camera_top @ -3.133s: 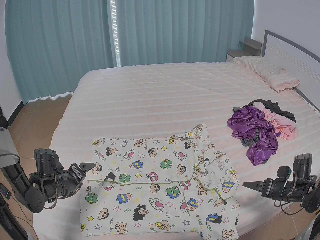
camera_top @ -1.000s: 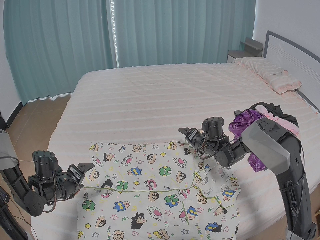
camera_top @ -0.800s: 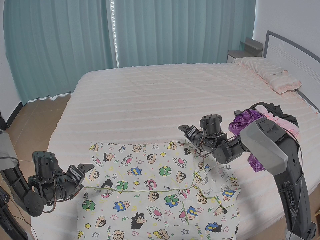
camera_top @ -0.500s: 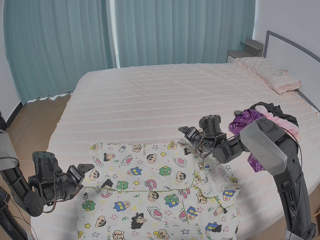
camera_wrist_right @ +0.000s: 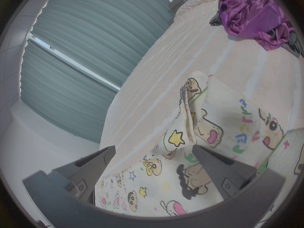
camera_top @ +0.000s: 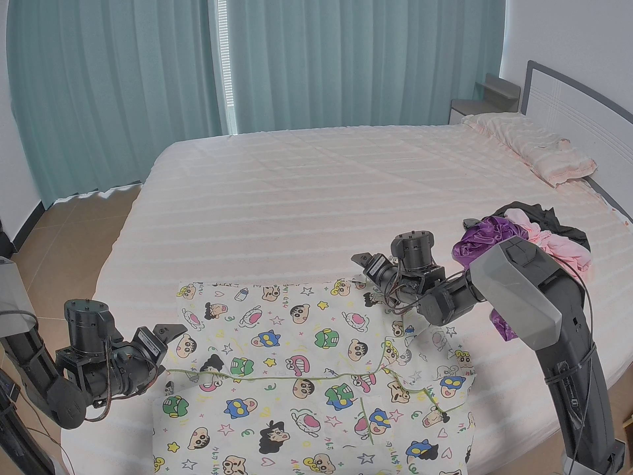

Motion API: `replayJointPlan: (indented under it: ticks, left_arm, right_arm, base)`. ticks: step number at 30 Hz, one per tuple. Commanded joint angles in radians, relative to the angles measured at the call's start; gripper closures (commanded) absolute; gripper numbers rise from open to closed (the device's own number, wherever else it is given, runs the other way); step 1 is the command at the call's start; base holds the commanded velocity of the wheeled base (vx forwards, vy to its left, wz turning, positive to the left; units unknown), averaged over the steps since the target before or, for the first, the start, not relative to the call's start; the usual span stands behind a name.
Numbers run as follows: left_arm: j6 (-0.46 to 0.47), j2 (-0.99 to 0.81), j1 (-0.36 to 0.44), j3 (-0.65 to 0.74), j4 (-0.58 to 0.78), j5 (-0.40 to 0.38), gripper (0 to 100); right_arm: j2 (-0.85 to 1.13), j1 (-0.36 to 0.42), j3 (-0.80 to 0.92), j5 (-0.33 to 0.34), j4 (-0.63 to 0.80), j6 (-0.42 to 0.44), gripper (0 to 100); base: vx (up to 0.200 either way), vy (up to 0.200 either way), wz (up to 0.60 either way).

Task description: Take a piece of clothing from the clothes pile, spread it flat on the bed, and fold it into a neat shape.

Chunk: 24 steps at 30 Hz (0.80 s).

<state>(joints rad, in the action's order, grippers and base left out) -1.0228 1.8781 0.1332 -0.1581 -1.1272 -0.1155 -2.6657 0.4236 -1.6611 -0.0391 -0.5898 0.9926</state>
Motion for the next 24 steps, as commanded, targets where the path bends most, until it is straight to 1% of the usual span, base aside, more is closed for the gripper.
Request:
replayJointPlan:
  ticks: [1, 4, 6, 8, 12, 17, 23, 24]
  left_arm:
    - [0.000, 0.000, -0.001, 0.000, 0.000, 0.000, 0]
    - [0.000, 0.000, -0.001, 0.000, 0.000, 0.000, 0]
    - [0.000, 0.000, -0.001, 0.000, 0.000, 0.000, 0]
    - [0.000, 0.001, -0.001, 0.000, 0.000, 0.000, 0]
    - [0.000, 0.000, -0.003, 0.000, 0.000, 0.000, 0]
    - [0.000, 0.000, -0.004, 0.000, 0.000, 0.000, 0]
    - [0.000, 0.000, -0.004, -0.001, 0.000, 0.000, 0]
    - [0.000, 0.000, -0.006, 0.000, 0.000, 0.000, 0]
  right_arm:
    - [-0.029, 0.003, -0.094, -0.034, 0.004, 0.051, 0]
    - [-0.025, 0.003, -0.126, -0.041, -0.016, 0.094, 0]
    - [-0.010, -0.002, -0.140, -0.051, -0.077, 0.153, 0]
    - [0.010, -0.003, -0.132, -0.053, -0.137, 0.181, 0]
    - [0.012, -0.005, -0.124, -0.053, -0.159, 0.172, 0]
    - [0.013, -0.025, -0.097, -0.051, -0.160, 0.170, 0]
    - [0.061, -0.046, -0.008, -0.044, -0.163, 0.170, 0]
    - [0.087, -0.051, 0.030, -0.044, -0.163, 0.170, 0]
  base:
    - [0.000, 0.000, 0.00]
    - [0.000, 0.000, 0.00]
    - [0.000, 0.000, 0.00]
    - [0.000, 0.000, 0.00]
    - [0.000, 0.000, 0.00]
    - [0.000, 0.000, 0.00]
    - [0.000, 0.000, 0.00]
    - [0.000, 0.000, 0.00]
